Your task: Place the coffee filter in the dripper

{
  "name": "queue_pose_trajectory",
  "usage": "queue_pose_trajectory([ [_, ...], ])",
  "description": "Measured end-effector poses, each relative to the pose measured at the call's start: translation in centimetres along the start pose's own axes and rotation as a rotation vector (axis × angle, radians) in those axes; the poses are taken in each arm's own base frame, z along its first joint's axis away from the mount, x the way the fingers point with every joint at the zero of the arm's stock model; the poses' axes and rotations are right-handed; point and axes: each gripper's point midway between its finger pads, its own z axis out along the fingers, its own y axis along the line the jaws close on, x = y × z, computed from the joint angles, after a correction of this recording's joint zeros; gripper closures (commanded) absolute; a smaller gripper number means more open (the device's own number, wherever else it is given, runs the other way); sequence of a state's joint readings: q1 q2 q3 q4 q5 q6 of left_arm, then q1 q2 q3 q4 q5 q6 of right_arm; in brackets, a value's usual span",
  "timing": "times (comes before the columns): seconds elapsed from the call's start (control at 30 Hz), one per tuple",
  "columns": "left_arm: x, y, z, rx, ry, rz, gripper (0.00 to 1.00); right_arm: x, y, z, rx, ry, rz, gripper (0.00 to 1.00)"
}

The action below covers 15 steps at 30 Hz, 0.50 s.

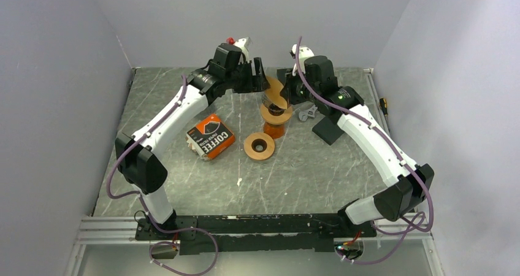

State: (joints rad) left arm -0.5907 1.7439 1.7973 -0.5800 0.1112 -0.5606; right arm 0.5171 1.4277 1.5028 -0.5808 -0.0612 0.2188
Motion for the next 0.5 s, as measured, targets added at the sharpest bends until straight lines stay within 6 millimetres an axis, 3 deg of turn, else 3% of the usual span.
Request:
queue_pose_trajectory([
  [0.23, 0.9, -1.0, 1.2, 0.044, 0.035, 0.004, 0.31, -0.2, 0.6, 0.0, -0.027, -0.006, 0.027, 1.0],
  [0.5, 1.7, -1.6, 1.8, 0.021, 0.069, 0.023, 0.46, -0.3, 0.1, 0.2, -0.004, -0.01, 0.046, 1.0],
])
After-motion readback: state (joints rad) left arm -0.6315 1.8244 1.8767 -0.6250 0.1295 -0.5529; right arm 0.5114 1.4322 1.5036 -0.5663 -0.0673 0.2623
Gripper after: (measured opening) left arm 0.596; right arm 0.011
